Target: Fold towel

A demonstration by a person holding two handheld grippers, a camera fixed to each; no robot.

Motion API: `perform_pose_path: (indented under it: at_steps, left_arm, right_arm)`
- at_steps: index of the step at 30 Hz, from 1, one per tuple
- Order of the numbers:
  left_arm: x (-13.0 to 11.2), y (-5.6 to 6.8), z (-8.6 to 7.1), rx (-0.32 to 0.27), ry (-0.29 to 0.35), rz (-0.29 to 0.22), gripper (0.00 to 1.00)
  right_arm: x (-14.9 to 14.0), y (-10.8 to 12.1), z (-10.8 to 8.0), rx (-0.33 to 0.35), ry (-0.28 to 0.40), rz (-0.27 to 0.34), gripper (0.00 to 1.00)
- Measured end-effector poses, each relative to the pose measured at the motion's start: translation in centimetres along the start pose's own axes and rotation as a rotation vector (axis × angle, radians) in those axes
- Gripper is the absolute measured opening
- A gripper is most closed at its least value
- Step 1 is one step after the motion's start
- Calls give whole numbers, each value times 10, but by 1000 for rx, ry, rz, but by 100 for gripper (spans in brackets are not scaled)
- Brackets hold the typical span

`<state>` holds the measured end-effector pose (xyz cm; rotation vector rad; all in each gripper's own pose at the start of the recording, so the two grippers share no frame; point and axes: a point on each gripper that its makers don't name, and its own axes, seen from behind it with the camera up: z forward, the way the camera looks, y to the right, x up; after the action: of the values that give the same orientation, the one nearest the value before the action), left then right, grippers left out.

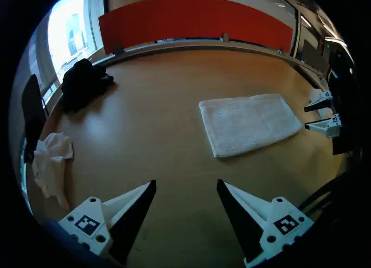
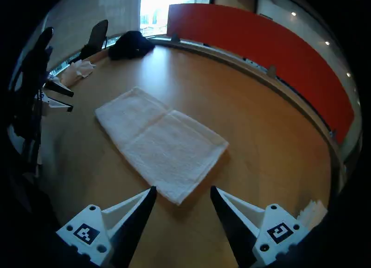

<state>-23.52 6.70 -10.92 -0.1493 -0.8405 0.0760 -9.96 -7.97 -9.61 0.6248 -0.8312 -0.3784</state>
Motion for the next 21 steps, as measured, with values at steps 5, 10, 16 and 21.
perform_pose_path:
  at_steps: [5, 10, 16, 21]
  left_arm:
    - [-6, -2, -3, 6, -4, -12, 97]
    - [-11, -4, -6, 11, -8, -25, 97]
    - [-15, -6, -9, 18, -12, -31, 97]
    - [-17, -9, -13, 27, -12, -35, 97]
  right_arm:
    - [-9, 0, 3, 7, -24, -8, 87]
    - [-14, -2, 4, 19, -41, -17, 81]
    - [-23, -2, 6, 35, -84, -15, 57]
    - [-25, -1, 8, 47, -97, 0, 49]
